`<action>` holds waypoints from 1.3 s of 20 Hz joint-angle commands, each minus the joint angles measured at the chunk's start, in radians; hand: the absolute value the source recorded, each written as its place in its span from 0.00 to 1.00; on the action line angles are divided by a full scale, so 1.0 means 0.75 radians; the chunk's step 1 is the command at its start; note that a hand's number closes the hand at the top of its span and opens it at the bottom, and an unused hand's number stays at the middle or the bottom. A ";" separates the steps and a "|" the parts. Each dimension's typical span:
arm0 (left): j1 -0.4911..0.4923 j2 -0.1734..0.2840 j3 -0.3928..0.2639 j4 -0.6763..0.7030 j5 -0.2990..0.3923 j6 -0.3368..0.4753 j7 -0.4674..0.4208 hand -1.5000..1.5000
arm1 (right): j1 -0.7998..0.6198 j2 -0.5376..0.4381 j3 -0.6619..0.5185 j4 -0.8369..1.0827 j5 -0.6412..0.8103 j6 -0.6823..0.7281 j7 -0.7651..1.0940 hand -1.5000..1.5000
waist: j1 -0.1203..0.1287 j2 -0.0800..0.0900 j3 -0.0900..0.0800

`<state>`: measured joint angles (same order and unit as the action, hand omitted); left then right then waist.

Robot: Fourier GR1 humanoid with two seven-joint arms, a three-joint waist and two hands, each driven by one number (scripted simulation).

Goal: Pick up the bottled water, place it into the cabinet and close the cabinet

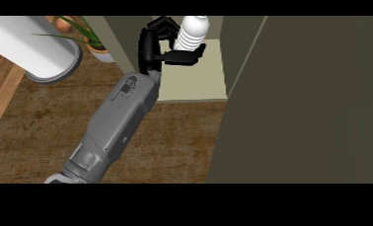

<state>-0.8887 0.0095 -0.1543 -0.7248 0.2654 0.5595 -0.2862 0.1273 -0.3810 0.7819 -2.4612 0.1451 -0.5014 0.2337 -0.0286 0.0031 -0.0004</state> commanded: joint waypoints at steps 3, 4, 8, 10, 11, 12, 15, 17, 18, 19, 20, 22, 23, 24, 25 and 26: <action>-0.152 0.034 0.065 0.307 -0.053 0.038 -0.085 1.00 | 0.046 -0.057 -0.060 -0.158 -0.027 0.028 0.030 0.00 | -0.016 0.009 0.000; -0.154 -0.012 -0.001 0.334 -0.029 0.120 -0.103 1.00 | 0.036 -0.011 0.021 -0.138 0.006 0.015 0.009 0.00 | -0.034 0.009 0.000; -0.196 -0.012 0.037 0.488 -0.086 0.180 -0.143 1.00 | 0.046 -0.020 0.056 -0.096 0.008 0.020 -0.031 0.00 | -0.036 0.014 0.000; -0.166 -0.012 0.054 0.499 -0.057 0.143 -0.178 1.00 | 0.011 -0.018 -0.001 -0.133 0.010 0.020 0.049 0.00 | -0.016 0.009 -0.001; -0.247 -0.007 0.105 0.567 -0.051 0.147 -0.149 1.00 | 0.018 0.023 0.059 -0.089 0.038 -0.009 0.008 0.00 | -0.034 0.015 -0.001; -0.223 -0.012 0.095 0.578 -0.070 0.155 -0.206 1.00 | 0.019 -0.033 0.020 -0.154 0.007 0.025 0.061 0.00 | -0.031 0.014 -0.001; -0.197 -0.012 0.118 0.611 -0.025 0.123 -0.259 1.00 | 0.077 -0.039 0.022 -0.109 -0.013 0.020 -0.083 0.00 | -0.040 0.014 0.000; -0.243 0.001 0.147 0.671 -0.044 0.132 -0.266 1.00 | 0.068 -0.071 0.018 -0.126 -0.008 0.036 -0.031 0.00 | -0.044 0.019 -0.001; -0.265 0.008 0.151 0.682 -0.046 0.124 -0.262 1.00 | 0.032 -0.047 0.000 -0.144 -0.008 0.023 0.019 0.00 | -0.041 0.019 -0.001; -0.250 0.007 0.155 0.705 -0.049 0.155 -0.257 1.00 | 0.046 -0.059 0.002 -0.138 0.000 0.024 -0.020 0.00 | -0.039 0.017 -0.001; -0.301 -0.012 0.166 0.719 -0.040 0.184 -0.245 1.00 | 0.007 -0.008 0.032 -0.068 0.015 0.011 -0.022 0.00 | -0.049 0.022 -0.002; -0.252 -0.008 0.149 0.761 -0.074 0.197 -0.302 1.00 | 0.030 -0.017 0.030 -0.065 -0.012 0.012 -0.044 0.00 | -0.051 0.024 -0.001; -0.294 0.006 0.142 0.759 -0.084 0.196 -0.272 1.00 | -0.002 0.005 0.062 -0.101 0.036 -0.005 0.035 0.00 | -0.041 0.018 -0.002; -0.247 -0.001 0.148 0.777 -0.086 0.226 -0.323 0.00 | 0.030 -0.045 0.011 -0.099 -0.041 0.030 -0.040 0.00 | -0.050 0.024 -0.001; -0.279 0.011 0.130 0.801 -0.110 0.242 -0.308 0.00 | 0.004 -0.024 0.015 -0.043 -0.016 0.022 -0.043 0.00 | -0.055 0.027 -0.001; -0.293 0.000 0.112 0.828 -0.129 0.248 -0.272 0.00 | 0.017 -0.062 -0.008 -0.125 -0.048 0.039 -0.001 0.00 | -0.053 0.024 -0.001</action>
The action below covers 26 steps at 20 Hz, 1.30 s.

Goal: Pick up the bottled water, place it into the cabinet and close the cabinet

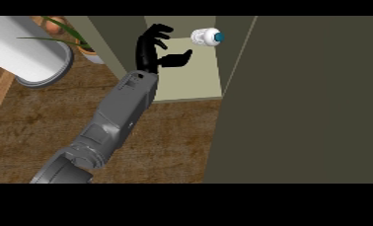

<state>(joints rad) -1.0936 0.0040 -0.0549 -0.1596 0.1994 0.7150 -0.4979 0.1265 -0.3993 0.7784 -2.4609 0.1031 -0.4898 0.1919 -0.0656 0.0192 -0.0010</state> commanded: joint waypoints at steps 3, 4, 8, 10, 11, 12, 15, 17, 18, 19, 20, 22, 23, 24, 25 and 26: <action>-0.083 0.068 -0.047 0.139 -0.076 0.026 0.106 0.00 | 0.086 -0.052 0.060 -0.123 0.032 0.010 -0.039 0.00 | -0.029 0.002 0.001; -0.026 -0.005 -0.060 0.133 -0.087 0.128 0.039 0.00 | 0.013 -0.003 0.024 -0.084 -0.008 0.014 -0.014 0.00 | -0.013 0.006 0.000; -0.019 0.006 -0.043 0.142 -0.081 0.151 0.042 0.00 | 0.060 -0.039 0.082 -0.110 0.061 0.002 -0.014 0.00 | -0.025 0.005 -0.002; -0.019 0.019 -0.039 0.133 -0.081 0.134 0.034 0.00 | 0.051 -0.029 0.068 -0.094 0.043 -0.002 -0.042 0.00 | -0.016 0.005 -0.001; -0.044 -0.005 -0.037 0.134 -0.080 0.167 0.053 0.00 | 0.013 -0.012 0.089 -0.079 0.069 -0.006 0.010 0.00 | -0.020 0.007 -0.003; 0.007 0.027 -0.036 0.125 -0.082 0.125 0.008 0.00 | 0.111 -0.077 0.071 -0.120 0.051 -0.009 -0.052 0.00 | -0.022 0.002 -0.001; -0.017 0.017 -0.022 0.102 -0.073 0.095 0.005 0.00 | 0.033 -0.033 0.034 -0.094 -0.007 0.001 -0.015 0.00 | -0.005 0.006 -0.001; 0.023 -0.001 0.005 0.065 -0.049 0.042 -0.058 0.00 | 0.055 -0.043 0.029 -0.091 -0.017 0.001 -0.059 0.00 | -0.013 0.009 -0.001; 0.056 -0.005 0.006 0.053 -0.049 0.036 -0.110 0.00 | 0.064 -0.060 0.051 -0.109 0.007 0.004 -0.039 0.00 | -0.018 0.008 -0.002; -0.014 0.002 -0.008 0.057 -0.067 -0.004 -0.077 0.00 | 0.029 -0.042 0.035 -0.045 -0.006 0.016 -0.073 0.00 | -0.011 0.009 -0.001; -0.058 -0.005 0.007 0.031 -0.045 -0.068 -0.046 0.00 | 0.013 -0.062 -0.077 -0.091 -0.108 0.034 -0.047 0.00 | -0.003 0.010 0.000; 0.005 0.019 0.046 -0.051 -0.008 -0.183 -0.191 1.00 | 0.010 -0.050 0.001 -0.107 -0.024 0.013 0.008 0.00 | 0.004 0.003 -0.004; 0.041 0.019 0.074 -0.079 0.023 -0.246 -0.229 1.00 | 0.074 -0.088 0.030 -0.137 -0.005 0.009 -0.014 0.00 | 0.003 -0.007 -0.003; 0.036 0.000 0.097 -0.105 0.049 -0.296 -0.250 1.00 | 0.034 -0.036 0.044 -0.070 0.015 -0.012 -0.026 0.00 | 0.013 -0.006 -0.004; 0.031 -0.005 0.107 -0.119 0.071 -0.297 -0.263 1.00 | 0.078 -0.078 0.052 -0.136 0.001 -0.002 -0.020 0.00 | -0.003 -0.010 -0.002; 0.093 -0.005 0.110 -0.130 0.094 -0.347 -0.343 1.00 | 0.063 -0.053 0.026 -0.100 -0.022 -0.010 -0.059 0.00 | -0.005 -0.005 -0.002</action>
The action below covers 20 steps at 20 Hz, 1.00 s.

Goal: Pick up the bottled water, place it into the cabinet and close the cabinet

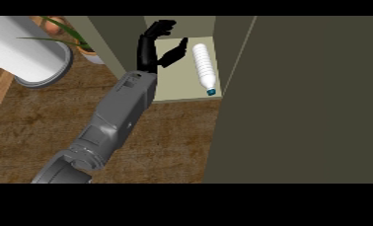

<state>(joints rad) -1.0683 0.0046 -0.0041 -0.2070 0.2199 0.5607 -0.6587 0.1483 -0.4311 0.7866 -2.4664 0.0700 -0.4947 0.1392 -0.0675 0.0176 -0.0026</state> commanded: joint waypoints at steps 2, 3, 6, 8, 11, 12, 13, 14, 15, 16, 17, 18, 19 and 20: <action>0.013 -0.006 0.036 -0.068 0.089 -0.218 -0.102 1.00 | 0.004 -0.003 0.041 -0.067 0.045 0.007 0.028 0.00 | 0.005 -0.007 0.001; 0.031 -0.006 0.034 -0.082 0.067 -0.268 -0.131 1.00 | 0.030 -0.017 0.050 -0.081 0.050 0.005 0.026 0.00 | 0.030 -0.013 0.001; 0.012 -0.006 -0.001 -0.126 0.154 -0.349 -0.068 1.00 | 0.011 -0.025 0.026 -0.087 0.053 0.002 0.062 0.00 | 0.031 -0.020 0.002; 0.105 -0.006 0.000 -0.156 0.165 -0.472 -0.106 1.00 | 0.032 -0.022 0.033 -0.132 0.071 -0.037 0.096 0.00 | 0.057 -0.027 0.001; 0.152 -0.006 -0.056 -0.222 0.206 -0.547 -0.069 1.00 | 0.017 -0.016 0.018 -0.100 0.097 -0.060 0.082 0.00 | 0.074 -0.033 0.002; 0.127 -0.006 -0.097 -0.258 0.262 -0.534 -0.009 1.00 | 0.043 -0.049 0.026 -0.089 0.087 -0.041 0.050 0.00 | 0.058 -0.035 0.003; 0.125 -0.006 -0.076 -0.270 0.239 -0.584 0.015 1.00 | 0.051 -0.061 -0.021 -0.115 0.073 -0.052 0.052 0.00 | 0.078 -0.034 0.003; 0.163 -0.006 -0.114 -0.333 0.280 -0.618 0.016 1.00 | 0.059 -0.066 -0.019 -0.099 0.076 -0.058 0.039 0.00 | 0.082 -0.041 0.003; 0.216 -0.006 -0.131 -0.345 0.275 -0.666 0.013 1.00 | 0.120 -0.109 0.002 -0.132 0.092 -0.058 0.001 0.00 | 0.083 -0.044 0.004; 0.250 -0.006 -0.183 -0.386 0.336 -0.662 0.028 1.00 | 0.097 -0.087 0.020 -0.092 0.093 -0.056 -0.018 0.00 | 0.071 -0.041 0.003; 0.303 -0.006 -0.219 -0.440 0.333 -0.673 0.044 1.00 | 0.080 -0.109 -0.019 -0.125 0.050 -0.039 0.031 0.00 | 0.090 -0.042 0.003; 0.361 -0.006 -0.214 -0.507 0.325 -0.701 0.022 1.00 | 0.072 -0.073 -0.018 -0.094 0.089 -0.079 0.018 0.00 | 0.110 -0.046 0.003; 0.425 -0.006 -0.233 -0.549 0.332 -0.700 0.035 1.00 | 0.120 -0.128 -0.015 -0.150 0.064 -0.057 0.020 0.00 | 0.105 -0.046 0.004; 0.437 0.010 -0.218 -0.618 0.321 -0.692 0.075 1.00 | 0.091 -0.084 0.047 -0.127 0.150 -0.098 0.055 0.00 | 0.124 -0.052 0.002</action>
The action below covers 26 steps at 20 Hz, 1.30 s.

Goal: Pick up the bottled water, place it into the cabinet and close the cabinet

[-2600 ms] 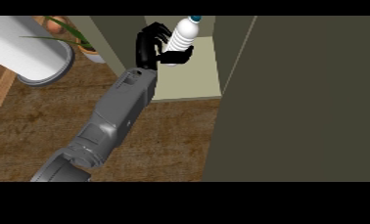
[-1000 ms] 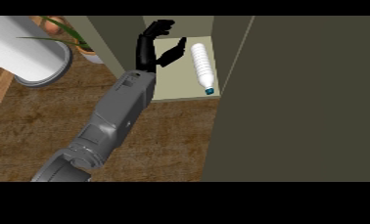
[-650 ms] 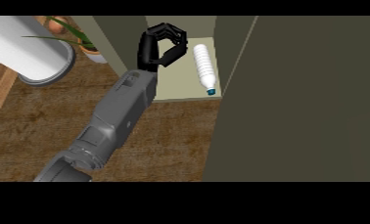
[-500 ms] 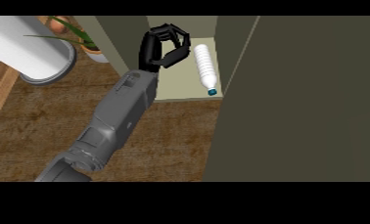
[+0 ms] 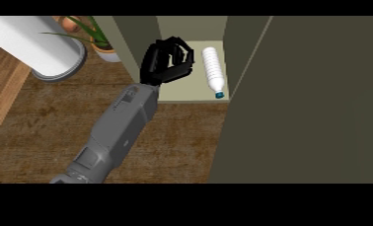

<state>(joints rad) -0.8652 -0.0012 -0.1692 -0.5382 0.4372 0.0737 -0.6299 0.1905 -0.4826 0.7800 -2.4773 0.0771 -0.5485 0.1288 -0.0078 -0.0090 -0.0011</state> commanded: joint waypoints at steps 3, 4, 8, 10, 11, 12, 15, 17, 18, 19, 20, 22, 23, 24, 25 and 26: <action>0.283 0.002 -0.040 -0.335 0.070 -0.011 0.052 1.00 | 0.005 -0.038 0.013 -0.077 0.083 -0.011 0.050 0.00 | 0.067 -0.018 0.000; 0.306 0.053 -0.033 -0.383 0.090 -0.032 0.066 1.00 | 0.025 -0.072 0.015 -0.117 0.078 -0.003 0.061 0.00 | 0.066 -0.020 0.000; 0.506 0.070 -0.111 -0.621 0.113 -0.016 0.152 1.00 | 0.005 -0.073 0.031 -0.123 0.093 -0.019 0.091 0.00 | 0.078 -0.025 -0.001; 0.632 0.036 -0.173 -0.773 0.110 0.011 0.182 1.00 | -0.012 -0.097 0.022 -0.072 0.069 0.007 0.070 1.00 | 0.089 -0.025 0.001; 0.701 0.089 -0.185 -0.820 0.092 -0.011 0.160 1.00 | -0.025 -0.142 0.005 -0.158 0.048 0.035 0.136 1.00 | 0.077 -0.017 0.000; 0.760 0.116 -0.203 -0.924 0.090 -0.002 0.194 1.00 | -0.051 -0.110 0.044 -0.105 0.068 0.036 0.120 1.00 | 0.074 -0.015 0.000; 0.921 0.167 -0.243 -1.124 0.117 -0.023 0.249 1.00 | -0.130 -0.122 0.068 -0.129 -0.012 0.106 0.169 1.00 | 0.097 -0.013 0.000; 1.040 0.204 -0.255 -1.226 0.120 -0.027 0.232 1.00 | -0.142 -0.134 0.142 -0.090 -0.044 0.168 0.149 1.00 | 0.096 -0.011 0.001; 1.050 0.206 -0.260 -1.310 0.123 0.006 0.266 1.00 | -0.194 -0.134 0.129 -0.128 -0.056 0.187 0.216 1.00 | 0.097 -0.010 0.000; 1.135 0.257 -0.254 -1.347 0.127 -0.026 0.246 1.00 | -0.209 -0.115 0.182 -0.139 -0.015 0.182 0.242 1.00 | 0.091 -0.012 -0.001; 1.183 0.302 -0.238 -1.398 0.133 -0.045 0.236 1.00 | -0.251 -0.078 0.195 -0.115 -0.033 0.196 0.228 1.00 | 0.097 -0.009 -0.001; 1.308 0.346 -0.269 -1.542 0.115 -0.033 0.243 1.00 | -0.254 -0.082 0.208 -0.151 -0.044 0.202 0.296 1.00 | 0.084 -0.010 -0.001; 1.378 0.332 -0.285 -1.580 0.114 -0.038 0.200 1.00 | -0.265 -0.056 0.217 -0.160 -0.047 0.199 0.304 1.00 | 0.072 -0.006 -0.001; 1.379 0.384 -0.241 -1.634 0.141 -0.022 0.267 1.00 | -0.312 0.000 0.251 -0.132 0.002 0.178 0.351 1.00 | 0.071 -0.008 -0.003; 1.435 0.417 -0.212 -1.643 0.160 -0.072 0.216 1.00 | -0.352 0.029 0.255 -0.111 0.002 0.180 0.366 1.00 | 0.081 -0.008 -0.005; 1.502 0.441 -0.215 -1.745 0.168 -0.047 0.254 1.00 | -0.375 0.061 0.239 -0.065 0.021 0.166 0.364 1.00 | 0.074 -0.005 -0.002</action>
<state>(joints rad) 0.1209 0.2591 -0.3486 -1.6923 0.5410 0.0453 -0.4509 -0.0187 -0.5429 0.8534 -2.4760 0.0484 -0.4210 0.3240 0.0514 -0.0143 -0.0018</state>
